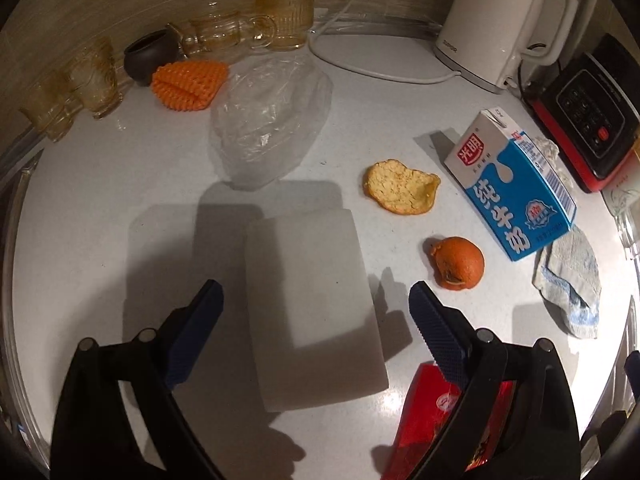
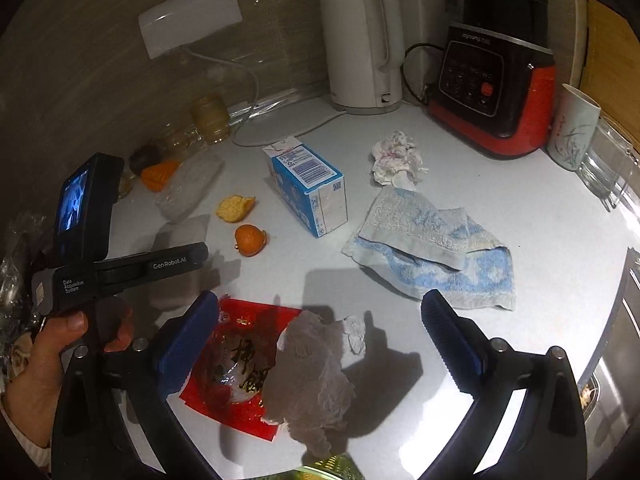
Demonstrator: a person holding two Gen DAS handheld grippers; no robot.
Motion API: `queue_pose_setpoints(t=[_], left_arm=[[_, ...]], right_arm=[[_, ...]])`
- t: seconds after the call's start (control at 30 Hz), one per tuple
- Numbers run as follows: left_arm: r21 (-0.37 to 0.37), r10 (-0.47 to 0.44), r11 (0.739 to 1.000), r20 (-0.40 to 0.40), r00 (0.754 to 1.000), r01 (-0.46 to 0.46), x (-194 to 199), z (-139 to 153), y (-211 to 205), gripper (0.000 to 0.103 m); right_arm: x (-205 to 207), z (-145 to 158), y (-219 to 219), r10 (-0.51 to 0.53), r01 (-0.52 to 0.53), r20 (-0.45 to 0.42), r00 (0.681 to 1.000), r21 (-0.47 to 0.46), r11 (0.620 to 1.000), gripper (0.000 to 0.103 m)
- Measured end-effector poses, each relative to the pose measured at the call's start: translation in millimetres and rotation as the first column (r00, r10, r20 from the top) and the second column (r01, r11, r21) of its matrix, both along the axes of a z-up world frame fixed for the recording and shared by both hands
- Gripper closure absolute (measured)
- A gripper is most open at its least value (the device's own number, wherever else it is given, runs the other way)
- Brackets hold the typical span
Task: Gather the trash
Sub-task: 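Grasp the white foam block with the left tool while the right tool grasps the milk carton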
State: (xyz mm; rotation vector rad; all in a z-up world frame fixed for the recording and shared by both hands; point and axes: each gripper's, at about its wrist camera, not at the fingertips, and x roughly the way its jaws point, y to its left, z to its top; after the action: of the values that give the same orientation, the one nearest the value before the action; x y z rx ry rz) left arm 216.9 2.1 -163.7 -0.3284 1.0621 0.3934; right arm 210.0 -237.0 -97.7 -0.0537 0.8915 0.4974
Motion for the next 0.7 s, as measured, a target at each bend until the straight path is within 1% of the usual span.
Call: queue_pose_setpoints(t=[0.1,0.2,0.27,0.37,0.43,0.6,0.7], left_arm=[[0.012,0.021,1.0,-0.007,1.0,-0.021,4,-3,0,0.013],[0.032,0.047,0.998,-0.032,0.998,-0.046,6,-9,-3,0.013],[0.035,0.062,0.998,-0.046,0.997,-0.06,7,-14,-5,0.016],[0.051,0.078,0.996,-0.028,0.997,-0.077,6,-14,-7,0.026],[0.062,0.064,0.996,-0.017,0.998,-0.063,6,-12,-11,0.044],[0.07,0.061,0.996,-0.031,0.998,-0.058,6,-10,-10,0.045],[0.063,0.06,0.996,-0.024,0.998,-0.058,3,-7,-7,0.045]], right_arm=[[10,-4,1,0.04,-0.04,-0.002,0.999,0.012,0.999,0.003],[19,-9,1,0.067,-0.067,-0.002,0.998,0.021,0.998,0.003],[26,-11,2,0.083,-0.083,-0.008,0.997,0.035,0.996,0.003],[37,-11,7,0.109,-0.109,-0.001,0.994,0.03,0.994,0.003],[46,-11,15,0.132,-0.132,0.009,0.991,0.021,0.991,0.003],[75,-11,43,0.188,-0.187,0.043,0.981,-0.026,0.982,0.003],[98,-15,60,0.205,-0.202,0.049,0.978,-0.06,0.978,0.003]])
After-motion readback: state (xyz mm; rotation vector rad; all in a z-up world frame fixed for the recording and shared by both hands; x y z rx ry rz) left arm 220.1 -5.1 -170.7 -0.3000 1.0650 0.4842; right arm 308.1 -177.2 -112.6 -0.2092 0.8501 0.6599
